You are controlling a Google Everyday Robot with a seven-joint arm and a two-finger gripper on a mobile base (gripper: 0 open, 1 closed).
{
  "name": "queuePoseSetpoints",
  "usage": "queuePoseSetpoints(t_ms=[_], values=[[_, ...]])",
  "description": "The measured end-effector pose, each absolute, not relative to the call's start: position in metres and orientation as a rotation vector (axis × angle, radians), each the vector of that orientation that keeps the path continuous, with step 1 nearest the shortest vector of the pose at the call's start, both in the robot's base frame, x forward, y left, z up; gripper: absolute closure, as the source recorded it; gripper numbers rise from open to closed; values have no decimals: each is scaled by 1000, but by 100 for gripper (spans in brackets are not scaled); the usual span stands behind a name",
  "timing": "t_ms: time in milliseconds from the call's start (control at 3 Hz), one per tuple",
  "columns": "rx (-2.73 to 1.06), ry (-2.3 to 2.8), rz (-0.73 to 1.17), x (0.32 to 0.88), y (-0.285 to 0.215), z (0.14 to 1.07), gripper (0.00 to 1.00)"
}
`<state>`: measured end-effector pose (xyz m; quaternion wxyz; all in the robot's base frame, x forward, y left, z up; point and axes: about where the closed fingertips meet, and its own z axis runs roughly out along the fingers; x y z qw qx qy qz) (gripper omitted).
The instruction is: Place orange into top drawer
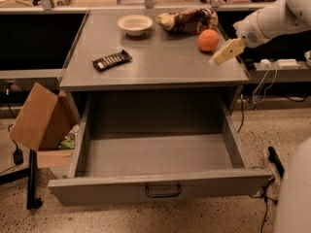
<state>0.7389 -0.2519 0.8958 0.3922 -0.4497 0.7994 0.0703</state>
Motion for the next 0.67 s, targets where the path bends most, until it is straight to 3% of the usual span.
queuePoseSetpoints(t_ms=[667], values=[[-993, 2025, 302, 792, -247, 880, 0]])
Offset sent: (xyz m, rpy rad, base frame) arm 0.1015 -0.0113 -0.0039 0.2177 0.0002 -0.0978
